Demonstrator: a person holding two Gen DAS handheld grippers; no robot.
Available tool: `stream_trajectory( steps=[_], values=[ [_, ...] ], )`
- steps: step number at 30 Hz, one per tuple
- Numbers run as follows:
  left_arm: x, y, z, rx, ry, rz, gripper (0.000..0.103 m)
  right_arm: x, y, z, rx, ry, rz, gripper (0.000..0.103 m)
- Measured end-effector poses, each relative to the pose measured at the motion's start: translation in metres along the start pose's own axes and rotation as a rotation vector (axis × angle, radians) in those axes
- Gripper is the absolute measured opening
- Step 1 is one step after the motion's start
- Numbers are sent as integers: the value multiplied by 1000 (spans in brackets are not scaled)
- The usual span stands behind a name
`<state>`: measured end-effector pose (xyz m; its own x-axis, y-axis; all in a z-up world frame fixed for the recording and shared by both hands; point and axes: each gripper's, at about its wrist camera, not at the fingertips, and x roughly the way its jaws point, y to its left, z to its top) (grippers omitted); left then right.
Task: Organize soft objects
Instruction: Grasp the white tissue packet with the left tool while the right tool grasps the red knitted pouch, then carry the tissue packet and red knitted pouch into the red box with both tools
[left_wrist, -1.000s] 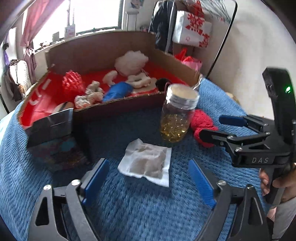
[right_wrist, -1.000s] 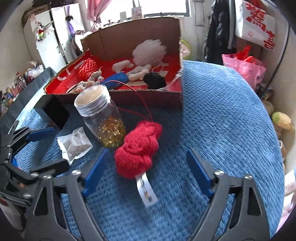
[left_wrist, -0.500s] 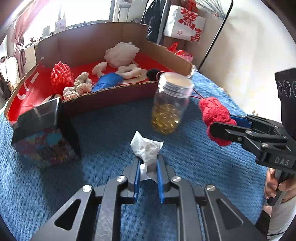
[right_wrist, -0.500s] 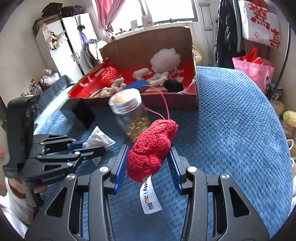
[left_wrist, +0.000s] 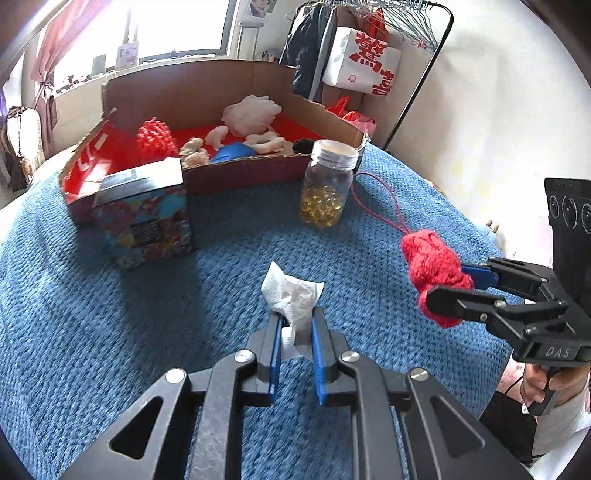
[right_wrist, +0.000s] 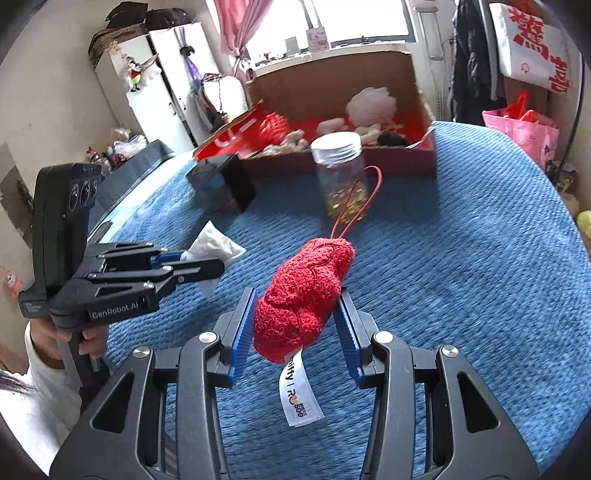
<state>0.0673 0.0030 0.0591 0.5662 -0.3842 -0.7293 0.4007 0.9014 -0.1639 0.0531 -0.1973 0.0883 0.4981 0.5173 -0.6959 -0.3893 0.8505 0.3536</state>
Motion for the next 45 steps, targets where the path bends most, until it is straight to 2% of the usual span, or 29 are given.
stream_trajectory(
  steps=[16,20,25,33,40,45],
  values=[
    [-26,58,-8,-89,-34,108,15,24,59,5,-156,47,81,41],
    [-28,73,-5,-98,-33,136,15,35,57,14,-149,55,54,41],
    [-25,93,6,-95,-11,171,15,47,57,26,-179,70,-29,41],
    [-20,122,38,-45,3,205,15,66,59,63,-266,63,-149,41],
    [-25,130,64,-10,-14,182,15,79,62,93,-306,49,-173,41],
    [-27,135,85,1,-28,146,15,87,63,114,-314,41,-152,41]
  ],
)
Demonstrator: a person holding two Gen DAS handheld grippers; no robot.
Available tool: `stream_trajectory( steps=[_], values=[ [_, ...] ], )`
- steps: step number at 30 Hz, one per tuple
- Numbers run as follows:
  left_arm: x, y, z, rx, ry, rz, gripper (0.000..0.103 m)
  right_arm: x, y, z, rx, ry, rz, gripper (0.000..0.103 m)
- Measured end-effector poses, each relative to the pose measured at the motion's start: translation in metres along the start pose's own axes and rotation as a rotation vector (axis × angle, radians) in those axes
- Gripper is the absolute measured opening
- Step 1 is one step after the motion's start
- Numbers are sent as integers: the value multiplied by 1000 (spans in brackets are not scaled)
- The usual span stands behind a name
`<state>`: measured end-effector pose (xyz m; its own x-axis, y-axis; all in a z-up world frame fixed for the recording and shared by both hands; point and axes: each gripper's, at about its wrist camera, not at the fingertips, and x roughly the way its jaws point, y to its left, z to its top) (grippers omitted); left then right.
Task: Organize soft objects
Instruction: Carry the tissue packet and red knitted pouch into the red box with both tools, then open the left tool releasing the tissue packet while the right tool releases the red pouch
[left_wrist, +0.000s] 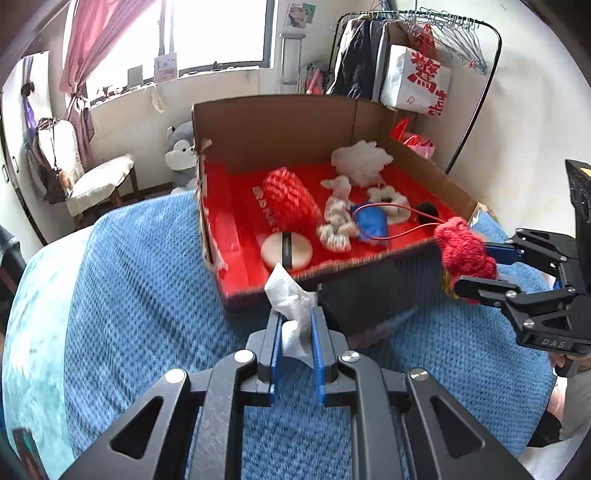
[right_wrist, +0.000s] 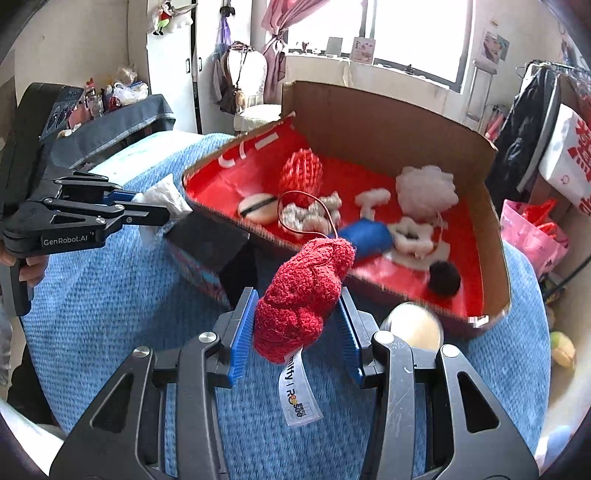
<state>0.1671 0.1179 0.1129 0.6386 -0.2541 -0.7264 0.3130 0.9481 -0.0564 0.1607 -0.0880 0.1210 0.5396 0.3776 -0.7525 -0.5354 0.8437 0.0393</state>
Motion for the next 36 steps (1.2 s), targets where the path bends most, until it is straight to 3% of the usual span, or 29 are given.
stream_trajectory(
  steps=[9,16,26,36],
  values=[
    [16,2,58,-3,18,-148,15,23,-28,53,38,30,163,41],
    [43,4,111,-5,48,-180,15,56,-68,100,97,76,217,41],
    [102,25,187,-38,71,-137,15,127,-115,156,132,162,187,41],
    [181,49,212,-77,170,-86,15,195,-135,174,141,282,168,41]
  ],
)
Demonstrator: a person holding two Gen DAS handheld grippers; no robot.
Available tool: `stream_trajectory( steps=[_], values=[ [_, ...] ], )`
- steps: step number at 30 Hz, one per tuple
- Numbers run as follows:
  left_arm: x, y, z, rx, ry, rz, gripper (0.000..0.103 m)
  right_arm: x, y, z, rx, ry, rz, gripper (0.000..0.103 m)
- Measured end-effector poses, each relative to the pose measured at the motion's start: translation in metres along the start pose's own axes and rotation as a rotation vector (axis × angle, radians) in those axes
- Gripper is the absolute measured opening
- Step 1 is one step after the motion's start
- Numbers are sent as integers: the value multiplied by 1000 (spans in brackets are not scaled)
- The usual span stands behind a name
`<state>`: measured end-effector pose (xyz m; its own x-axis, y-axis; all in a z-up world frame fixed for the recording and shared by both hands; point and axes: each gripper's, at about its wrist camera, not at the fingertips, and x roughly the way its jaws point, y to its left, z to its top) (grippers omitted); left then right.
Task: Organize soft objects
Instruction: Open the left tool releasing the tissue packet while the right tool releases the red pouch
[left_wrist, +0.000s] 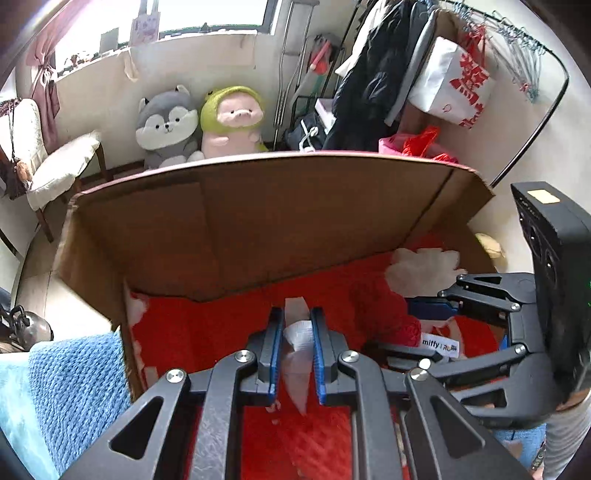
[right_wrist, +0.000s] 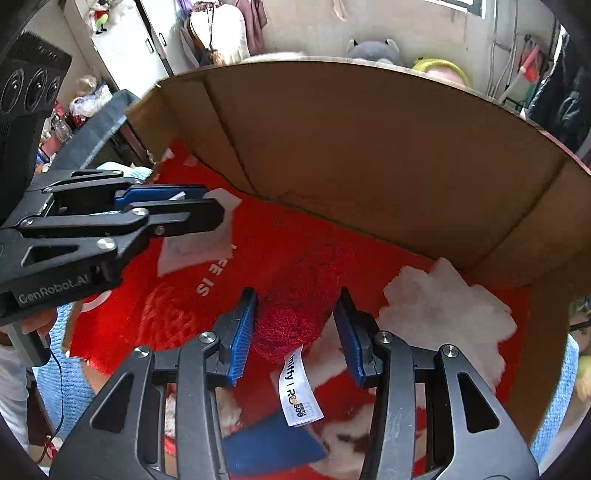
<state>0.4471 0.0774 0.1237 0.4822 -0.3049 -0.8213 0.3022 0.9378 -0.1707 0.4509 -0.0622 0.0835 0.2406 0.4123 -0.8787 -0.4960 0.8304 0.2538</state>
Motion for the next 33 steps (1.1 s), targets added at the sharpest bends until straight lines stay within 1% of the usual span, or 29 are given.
stream_trajectory(
  steps=[3,7,9,10,16,21,25,26,27,28,30,33],
  values=[
    [15,4,2,-7,39,19,15,14,-1,6,7,29,3,41],
    [29,7,2,-10,80,41,15,31,1,11,-7,73,-23,41],
    [34,9,1,-6,97,63,15,36,1,14,-10,84,-30,42],
    [37,10,1,-10,104,62,15,37,1,14,-10,84,-32,42],
    [46,16,0,-11,123,79,16,41,1,15,-25,100,-43,43],
    [49,20,-3,-9,130,97,18,43,8,15,-67,112,-80,43],
    [49,22,-2,-9,126,124,39,44,20,16,-100,113,-117,45],
    [50,23,1,-8,123,128,42,44,21,16,-110,111,-129,46],
    [49,24,1,-7,122,129,44,46,32,16,-114,111,-139,47],
    [49,24,1,-8,121,130,46,46,33,16,-119,111,-147,49],
    [45,25,1,-13,115,133,49,47,43,16,-132,108,-167,55],
    [41,25,1,-9,103,139,55,46,49,18,-143,105,-184,55]
  ],
)
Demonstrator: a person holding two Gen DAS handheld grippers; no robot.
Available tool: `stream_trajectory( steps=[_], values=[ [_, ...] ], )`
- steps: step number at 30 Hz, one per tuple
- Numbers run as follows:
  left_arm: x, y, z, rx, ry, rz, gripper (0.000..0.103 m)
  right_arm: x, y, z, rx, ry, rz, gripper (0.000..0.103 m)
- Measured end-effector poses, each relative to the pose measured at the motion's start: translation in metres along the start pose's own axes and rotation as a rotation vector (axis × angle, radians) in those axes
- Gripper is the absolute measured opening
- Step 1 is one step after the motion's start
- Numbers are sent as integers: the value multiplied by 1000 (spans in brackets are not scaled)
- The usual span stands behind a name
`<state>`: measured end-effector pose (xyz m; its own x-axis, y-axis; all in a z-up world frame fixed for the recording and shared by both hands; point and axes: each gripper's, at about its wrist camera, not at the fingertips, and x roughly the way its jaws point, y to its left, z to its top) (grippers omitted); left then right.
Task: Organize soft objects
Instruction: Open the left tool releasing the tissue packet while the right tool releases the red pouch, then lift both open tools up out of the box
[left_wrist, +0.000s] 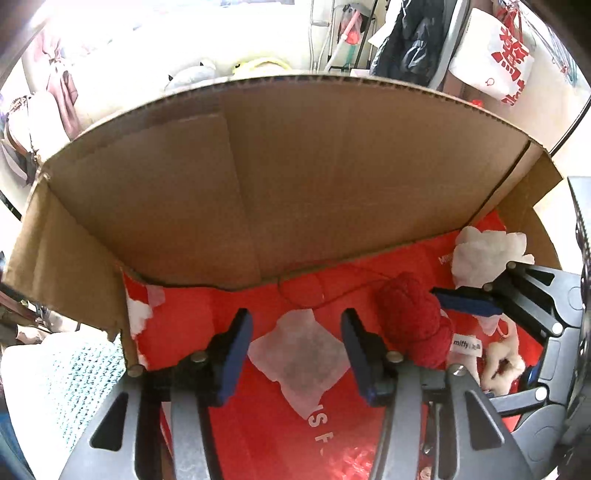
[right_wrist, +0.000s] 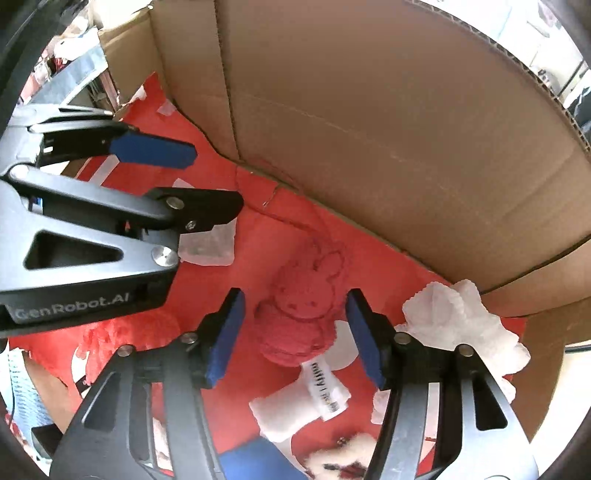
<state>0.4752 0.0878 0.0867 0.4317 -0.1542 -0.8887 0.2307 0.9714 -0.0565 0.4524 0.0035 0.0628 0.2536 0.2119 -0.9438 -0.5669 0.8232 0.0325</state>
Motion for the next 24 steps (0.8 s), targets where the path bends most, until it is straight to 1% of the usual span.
stream_trajectory(
  steps=[3,5,8,9,12,13,16,20,21,23,24],
  values=[
    [-8,1,-5,0,-17,7,60,-9,2,-7,2,-11,-6,56],
    [-14,5,-9,-8,-29,6,67,-14,2,-8,6,-20,-10,56],
    [-25,4,-14,-16,-46,8,71,-24,5,-12,9,-36,-10,62],
    [-29,4,-16,-20,-51,10,72,-29,7,-14,11,-45,-11,62],
    [-45,-1,-22,-30,-75,22,77,-45,10,-20,22,-65,-13,62],
    [-50,-10,-21,-35,-82,24,79,-50,9,-22,24,-70,-15,63],
    [-71,-14,-27,-51,-115,26,83,-69,10,-34,34,-88,-23,69],
    [-103,-25,-40,-63,-161,29,90,-104,7,-56,64,-125,-26,71],
    [-110,-28,-45,-63,-170,29,91,-110,-3,-64,72,-132,-24,74],
    [-123,-36,-53,-59,-187,31,94,-125,-5,-76,86,-149,-28,82],
    [-130,-42,-57,-56,-197,35,95,-134,-4,-82,95,-159,-35,83]
  ],
)
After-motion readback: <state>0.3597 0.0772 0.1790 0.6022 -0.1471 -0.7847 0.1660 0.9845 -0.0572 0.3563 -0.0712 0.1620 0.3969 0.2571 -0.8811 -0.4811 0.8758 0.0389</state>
